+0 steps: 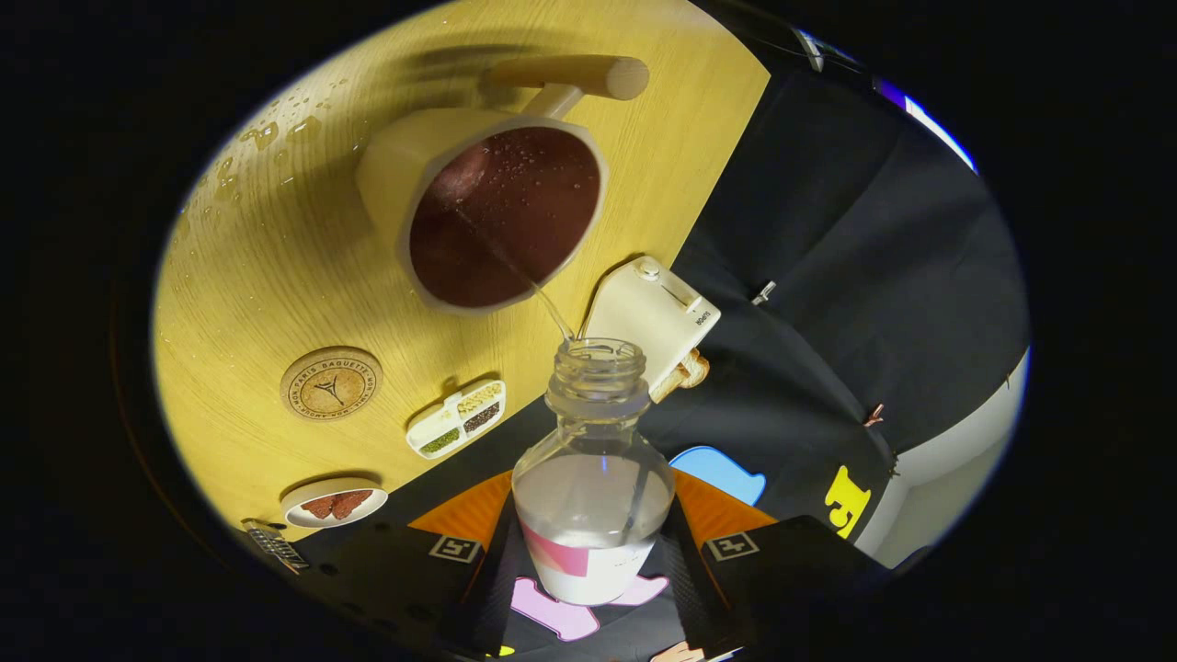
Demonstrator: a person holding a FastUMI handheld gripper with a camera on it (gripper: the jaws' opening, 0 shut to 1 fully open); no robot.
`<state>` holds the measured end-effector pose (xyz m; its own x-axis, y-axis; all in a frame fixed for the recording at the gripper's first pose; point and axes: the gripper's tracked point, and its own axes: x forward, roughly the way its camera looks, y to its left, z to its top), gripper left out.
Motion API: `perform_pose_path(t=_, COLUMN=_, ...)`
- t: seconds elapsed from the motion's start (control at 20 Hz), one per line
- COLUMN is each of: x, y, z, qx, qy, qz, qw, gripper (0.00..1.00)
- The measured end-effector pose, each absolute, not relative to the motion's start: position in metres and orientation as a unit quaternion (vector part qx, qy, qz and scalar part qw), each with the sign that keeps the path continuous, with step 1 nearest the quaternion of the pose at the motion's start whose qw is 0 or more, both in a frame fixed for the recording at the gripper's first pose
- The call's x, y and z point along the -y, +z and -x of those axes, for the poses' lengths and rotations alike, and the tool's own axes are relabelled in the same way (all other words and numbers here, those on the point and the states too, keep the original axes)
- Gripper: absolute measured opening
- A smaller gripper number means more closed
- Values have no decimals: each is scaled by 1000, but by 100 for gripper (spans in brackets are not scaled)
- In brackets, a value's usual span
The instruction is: Take the bottle from table, then pour the juice into the cup, finally place the bottle on the coaster
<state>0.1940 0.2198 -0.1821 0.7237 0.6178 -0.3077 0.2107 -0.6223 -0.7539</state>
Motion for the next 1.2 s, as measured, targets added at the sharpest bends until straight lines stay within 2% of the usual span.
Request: perform_pose_path(t=1.2, x=-223, y=-189, z=-186, qx=245, qy=294, qz=851, qw=360, gripper=73)
